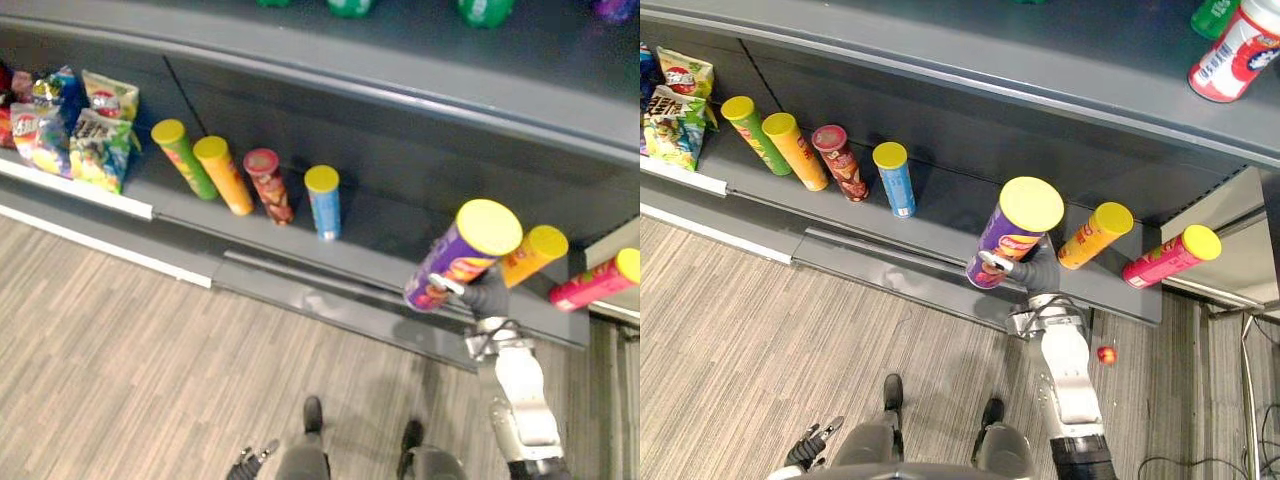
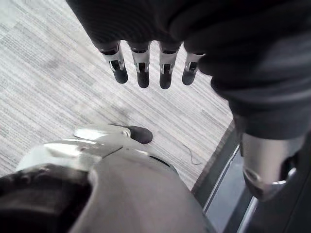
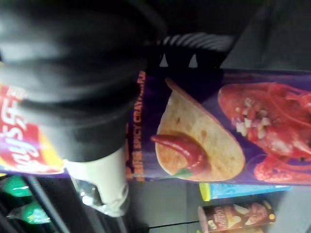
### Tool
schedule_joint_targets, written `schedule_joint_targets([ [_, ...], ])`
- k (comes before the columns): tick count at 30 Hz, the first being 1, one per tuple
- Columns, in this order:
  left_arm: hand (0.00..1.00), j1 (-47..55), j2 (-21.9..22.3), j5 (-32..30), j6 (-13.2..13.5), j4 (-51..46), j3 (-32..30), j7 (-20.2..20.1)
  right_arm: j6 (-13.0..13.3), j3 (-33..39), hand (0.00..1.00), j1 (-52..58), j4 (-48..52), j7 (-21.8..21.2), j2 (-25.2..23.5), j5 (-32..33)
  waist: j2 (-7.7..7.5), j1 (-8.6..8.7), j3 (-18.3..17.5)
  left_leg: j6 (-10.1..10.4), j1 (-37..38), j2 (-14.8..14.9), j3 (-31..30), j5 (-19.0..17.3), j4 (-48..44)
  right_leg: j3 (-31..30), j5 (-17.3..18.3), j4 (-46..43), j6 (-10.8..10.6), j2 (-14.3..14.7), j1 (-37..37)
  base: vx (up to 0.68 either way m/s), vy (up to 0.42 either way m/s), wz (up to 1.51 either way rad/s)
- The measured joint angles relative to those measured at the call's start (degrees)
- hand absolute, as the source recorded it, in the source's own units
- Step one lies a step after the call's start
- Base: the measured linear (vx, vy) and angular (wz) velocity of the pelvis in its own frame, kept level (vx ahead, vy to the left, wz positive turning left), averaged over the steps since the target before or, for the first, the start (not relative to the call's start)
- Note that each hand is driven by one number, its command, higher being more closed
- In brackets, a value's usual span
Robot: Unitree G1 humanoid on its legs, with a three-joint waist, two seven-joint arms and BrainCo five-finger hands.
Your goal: Put the gum and the chips on the shelf.
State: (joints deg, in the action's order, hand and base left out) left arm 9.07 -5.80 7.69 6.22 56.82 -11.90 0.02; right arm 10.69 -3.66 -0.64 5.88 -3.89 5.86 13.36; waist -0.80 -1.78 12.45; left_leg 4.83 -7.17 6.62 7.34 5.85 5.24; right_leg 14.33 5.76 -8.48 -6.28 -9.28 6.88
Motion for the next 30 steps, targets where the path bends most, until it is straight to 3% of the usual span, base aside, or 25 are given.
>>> schedule_joint_targets([
  [6,0.00,-3.9,0.8,0.0,1.6,-8.2,3.8,3.7,-0.3,-1.5,1.00,-4.6,-6.2,3.5,-0.1,-4.0,0.75,-0.25,0.2,-0.4,-4.3,-0.9,-0.5,0.7,-1.3,0.4,-1.2,0.4,-0.4,-0.8,3.1,-0.02,0.036,0.07],
  [12,0.00,-7.1,1.9,0.2,4.0,-16.9,8.9,6.7,-0.2,-0.7,1.00,-15.5,-13.3,11.6,-0.2,-11.3,4.00,-1.99,4.0,-0.3,-7.1,-1.7,-2.6,0.6,-3.7,1.3,-1.0,-2.7,-0.4,-2.0,5.1,-0.08,0.038,0.14],
  [15,0.00,-7.7,1.9,0.7,4.9,-20.9,10.3,7.7,-0.2,1.1,1.00,-20.7,-16.1,15.4,-0.4,-14.4,5.35,-2.86,7.2,-0.6,-8.4,-1.9,-3.5,1.0,-4.5,1.7,0.1,-6.3,-0.3,-2.7,7.2,-0.09,0.002,0.14],
  [20,0.00,-9.3,1.4,1.2,5.1,-24.5,11.5,8.8,-0.5,5.9,1.00,-30.9,-21.7,21.5,-0.2,-18.6,5.94,-3.50,10.5,-0.5,-10.9,-1.9,-4.8,2.7,-4.5,2.6,0.9,-9.9,0.3,-3.3,10.5,-0.06,-0.024,0.14],
  [25,0.00,-9.6,0.8,3.5,5.8,-27.0,11.7,9.3,-1.0,10.3,1.00,-40.4,-26.8,25.8,0.2,-20.3,6.45,-3.93,11.3,-0.6,-13.8,-2.3,-5.2,3.6,-4.9,2.5,2.0,-13.7,0.7,-4.3,14.8,-0.02,-0.037,0.05],
  [30,0.00,-11.2,0.5,3.7,5.8,-26.9,12.7,9.8,-3.0,13.8,1.00,-47.0,-31.7,29.4,4.6,-20.4,8.19,-5.31,12.6,-0.6,-16.2,-2.7,-6.5,4.3,-5.5,3.2,3.1,-16.5,1.0,-5.0,17.4,0.00,-0.048,0.12],
])
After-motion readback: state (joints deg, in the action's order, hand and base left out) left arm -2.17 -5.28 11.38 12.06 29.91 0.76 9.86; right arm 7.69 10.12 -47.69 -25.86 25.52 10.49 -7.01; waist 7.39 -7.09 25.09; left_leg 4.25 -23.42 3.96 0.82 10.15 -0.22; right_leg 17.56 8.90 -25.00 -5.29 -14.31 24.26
